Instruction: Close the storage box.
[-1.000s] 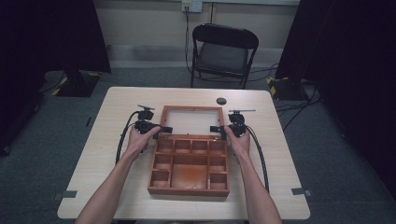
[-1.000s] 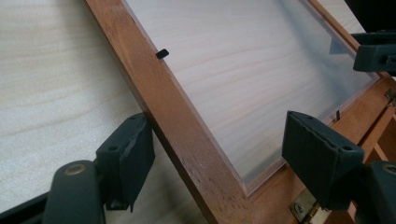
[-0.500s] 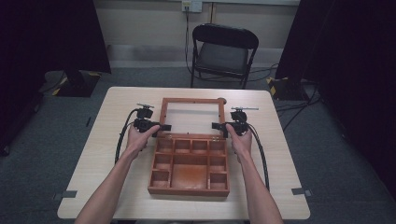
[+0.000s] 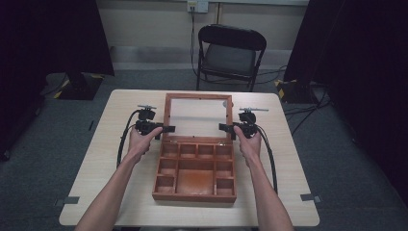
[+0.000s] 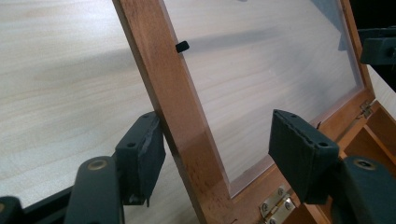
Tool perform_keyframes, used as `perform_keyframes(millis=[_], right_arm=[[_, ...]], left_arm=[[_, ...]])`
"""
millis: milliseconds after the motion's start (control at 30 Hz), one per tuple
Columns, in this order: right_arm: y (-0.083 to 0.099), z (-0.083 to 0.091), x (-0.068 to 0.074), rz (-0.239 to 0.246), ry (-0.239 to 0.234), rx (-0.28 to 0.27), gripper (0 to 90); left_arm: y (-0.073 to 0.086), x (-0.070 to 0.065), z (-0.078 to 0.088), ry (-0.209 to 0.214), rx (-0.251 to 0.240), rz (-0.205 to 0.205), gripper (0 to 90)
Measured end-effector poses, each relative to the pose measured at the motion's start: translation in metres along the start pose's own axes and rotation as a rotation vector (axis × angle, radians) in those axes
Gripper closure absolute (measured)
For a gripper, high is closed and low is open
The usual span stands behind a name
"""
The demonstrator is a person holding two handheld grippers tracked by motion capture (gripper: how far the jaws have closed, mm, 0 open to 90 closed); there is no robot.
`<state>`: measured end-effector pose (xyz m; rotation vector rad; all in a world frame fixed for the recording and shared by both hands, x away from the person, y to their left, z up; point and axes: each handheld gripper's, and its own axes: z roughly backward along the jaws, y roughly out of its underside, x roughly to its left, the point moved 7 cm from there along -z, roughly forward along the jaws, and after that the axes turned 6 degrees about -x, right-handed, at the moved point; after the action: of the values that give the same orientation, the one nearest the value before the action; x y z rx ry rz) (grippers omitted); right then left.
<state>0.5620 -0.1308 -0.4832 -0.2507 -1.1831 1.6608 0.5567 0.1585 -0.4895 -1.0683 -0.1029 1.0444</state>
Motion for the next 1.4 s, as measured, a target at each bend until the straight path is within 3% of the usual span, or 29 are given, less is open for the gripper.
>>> perform_keyframes(millis=[233,800,1400], right_arm=[[-0.006,0.002,0.006,0.030,0.012,0.004,32.8],[-0.019,0.021,0.019,0.077,-0.016,-0.035,32.3],[-0.031,0.037,0.027,0.093,-0.047,-0.070,32.4]], left_arm=[[-0.005,-0.001,0.007,0.003,-0.017,-0.009,35.7],[-0.024,-0.013,0.023,0.021,-0.104,-0.031,35.2],[-0.024,-0.025,0.037,0.027,-0.135,-0.076,36.6]])
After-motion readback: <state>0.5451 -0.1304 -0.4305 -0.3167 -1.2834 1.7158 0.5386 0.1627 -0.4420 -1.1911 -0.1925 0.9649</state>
